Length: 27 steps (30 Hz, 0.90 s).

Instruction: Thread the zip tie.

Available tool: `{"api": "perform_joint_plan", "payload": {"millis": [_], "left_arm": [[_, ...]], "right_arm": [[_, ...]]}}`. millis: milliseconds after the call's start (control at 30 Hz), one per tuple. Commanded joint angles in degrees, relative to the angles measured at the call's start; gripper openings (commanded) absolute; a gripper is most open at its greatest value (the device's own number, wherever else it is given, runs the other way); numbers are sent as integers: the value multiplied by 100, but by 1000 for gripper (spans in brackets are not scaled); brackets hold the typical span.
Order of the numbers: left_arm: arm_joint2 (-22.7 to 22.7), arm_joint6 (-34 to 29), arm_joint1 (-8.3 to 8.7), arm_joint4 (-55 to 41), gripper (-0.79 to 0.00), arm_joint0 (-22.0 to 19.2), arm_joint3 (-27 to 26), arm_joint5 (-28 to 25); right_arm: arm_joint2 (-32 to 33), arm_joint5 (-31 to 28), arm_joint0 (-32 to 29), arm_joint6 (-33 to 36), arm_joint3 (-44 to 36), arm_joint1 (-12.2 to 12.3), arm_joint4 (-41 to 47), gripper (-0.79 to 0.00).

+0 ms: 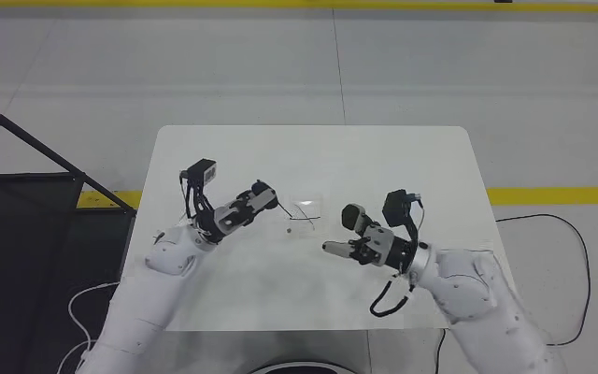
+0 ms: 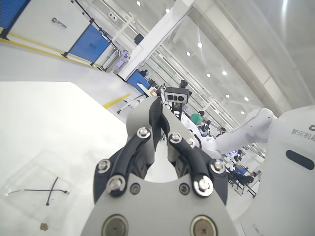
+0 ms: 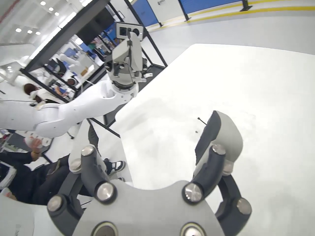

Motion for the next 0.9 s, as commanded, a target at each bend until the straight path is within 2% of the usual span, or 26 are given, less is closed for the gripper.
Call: {"api": "perform_joint_plan", "payload": {"millis": [0, 100, 167, 433, 633, 867], "left_arm": [[-219, -47, 44, -29, -785, 172, -44, 0], [-389, -185, 89, -186, -785, 380, -198, 0], [-370, -599, 133, -540, -785, 478, -318, 0], [-370, -599, 133, -540, -785, 478, -318, 0], [-321, -158, 104, 41, -785, 495, -542, 400], [-516, 328, 116, 312, -785, 658, -534, 530]], "right_arm": [[-110, 352, -85, 42, -263, -6, -528, 0], [-110, 352, -85, 42, -263, -6, -528, 0], [-110, 352, -85, 42, -263, -6, -528, 0], [-118, 366, -90, 44, -274, -7, -550, 0], [-716, 1822, 276, 643, -751, -119, -1599, 0], [-1841, 3448, 1455, 1802, -522, -434, -2609, 0]]}}
